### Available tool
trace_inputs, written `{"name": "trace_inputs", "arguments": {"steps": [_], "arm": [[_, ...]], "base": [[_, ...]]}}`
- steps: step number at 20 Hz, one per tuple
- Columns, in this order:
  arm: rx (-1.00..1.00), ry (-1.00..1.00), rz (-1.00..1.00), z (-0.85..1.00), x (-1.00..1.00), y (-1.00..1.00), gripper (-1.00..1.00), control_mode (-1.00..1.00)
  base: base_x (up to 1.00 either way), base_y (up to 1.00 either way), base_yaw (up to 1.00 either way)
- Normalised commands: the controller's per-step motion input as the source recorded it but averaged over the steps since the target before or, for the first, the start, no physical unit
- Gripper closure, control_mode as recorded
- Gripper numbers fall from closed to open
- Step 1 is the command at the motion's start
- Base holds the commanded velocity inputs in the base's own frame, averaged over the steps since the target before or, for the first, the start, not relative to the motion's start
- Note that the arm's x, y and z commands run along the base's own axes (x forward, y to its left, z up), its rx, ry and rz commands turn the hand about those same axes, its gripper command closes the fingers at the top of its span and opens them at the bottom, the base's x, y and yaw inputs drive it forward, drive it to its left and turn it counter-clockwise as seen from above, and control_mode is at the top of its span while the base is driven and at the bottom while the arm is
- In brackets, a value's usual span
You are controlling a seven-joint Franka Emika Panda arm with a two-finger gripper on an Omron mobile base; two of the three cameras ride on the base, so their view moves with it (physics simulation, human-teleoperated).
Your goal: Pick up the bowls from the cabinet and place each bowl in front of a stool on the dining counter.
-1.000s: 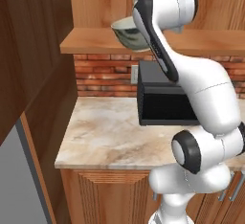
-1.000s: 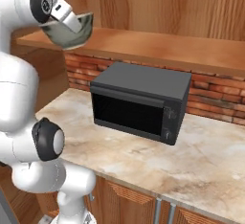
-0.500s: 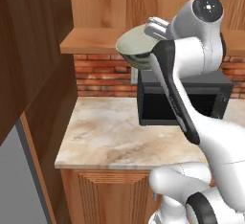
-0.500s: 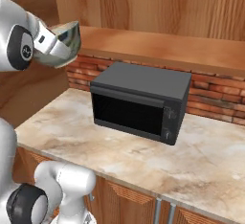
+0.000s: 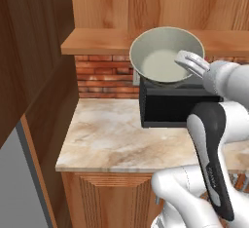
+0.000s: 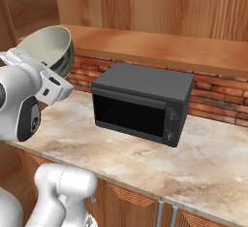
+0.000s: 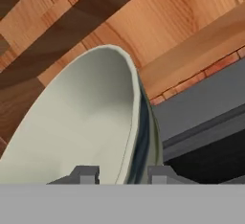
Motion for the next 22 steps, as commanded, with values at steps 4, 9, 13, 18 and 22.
{"name": "trace_inputs", "arguments": {"steps": [4, 9, 13, 18, 22], "arm": [[0.11, -0.01, 0.11, 0.03, -0.81, -0.21, 1.00, -1.00], [0.08, 0.00, 0.10, 0.13, -0.75, -0.16, 1.00, -1.00], [0.06, 0.00, 0.10, 0.01, -0.69, -0.09, 1.00, -1.00], [0.01, 0.00, 0.02, 0.00, -0.12, 0.00, 1.00, 1.00], [0.00, 0.00, 0.00, 0.00, 0.00, 0.00, 1.00, 1.00]], "base": [[0.00, 0.00, 0.00], [0.00, 0.00, 0.00], [0.00, 0.00, 0.00], [-0.34, 0.00, 0.09], [-0.11, 0.04, 0.13]]}}
